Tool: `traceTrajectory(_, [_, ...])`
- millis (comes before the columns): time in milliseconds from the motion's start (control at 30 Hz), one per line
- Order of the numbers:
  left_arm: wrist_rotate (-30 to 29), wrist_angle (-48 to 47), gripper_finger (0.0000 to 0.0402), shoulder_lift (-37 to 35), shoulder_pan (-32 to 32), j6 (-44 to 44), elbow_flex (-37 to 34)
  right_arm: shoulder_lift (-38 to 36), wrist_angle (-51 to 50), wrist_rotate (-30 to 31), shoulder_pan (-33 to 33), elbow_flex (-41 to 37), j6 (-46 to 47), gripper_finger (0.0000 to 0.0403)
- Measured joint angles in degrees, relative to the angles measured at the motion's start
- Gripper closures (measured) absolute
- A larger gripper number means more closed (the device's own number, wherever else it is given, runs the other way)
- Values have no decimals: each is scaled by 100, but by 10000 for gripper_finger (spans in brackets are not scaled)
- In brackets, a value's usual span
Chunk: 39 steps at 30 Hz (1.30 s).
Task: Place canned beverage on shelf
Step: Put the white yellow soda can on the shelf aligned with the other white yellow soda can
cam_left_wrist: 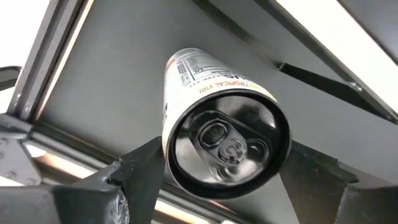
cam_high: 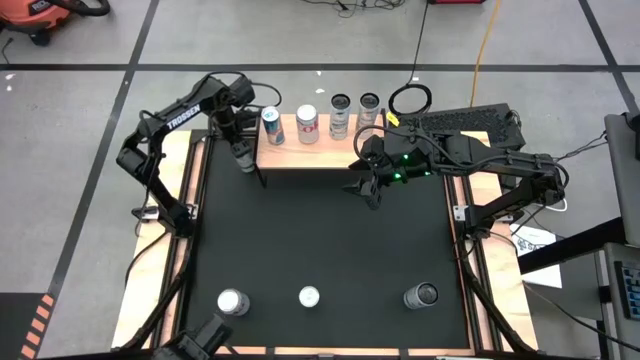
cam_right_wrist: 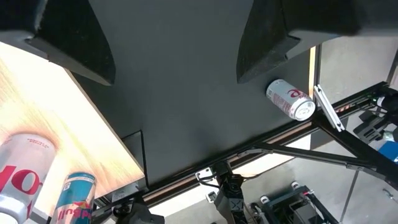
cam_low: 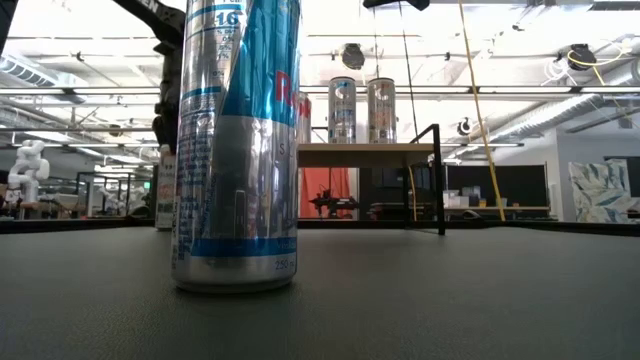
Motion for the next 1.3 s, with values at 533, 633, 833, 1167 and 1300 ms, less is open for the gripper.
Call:
traceTrajectory(533, [-133, 321, 117, 11, 4, 4, -101, 0, -13, -2, 0, 1, 0, 87])
traceTrajectory(633, [-136, 321, 117, 11, 4, 7, -101, 0, -13, -2, 0, 0, -2, 87])
traceTrajectory(833, [-143, 321, 117, 13, 4, 48, -101, 0, -16, -2, 0, 0, -8, 87])
traceTrajectory(1167, [-337, 317, 117, 111, 5, 47, -103, 0, -16, -4, 4, 0, -4, 87])
traceTrajectory(1300, [-374, 344, 117, 142, 9, 114, -103, 0, -27, -21, 4, 0, -2, 87])
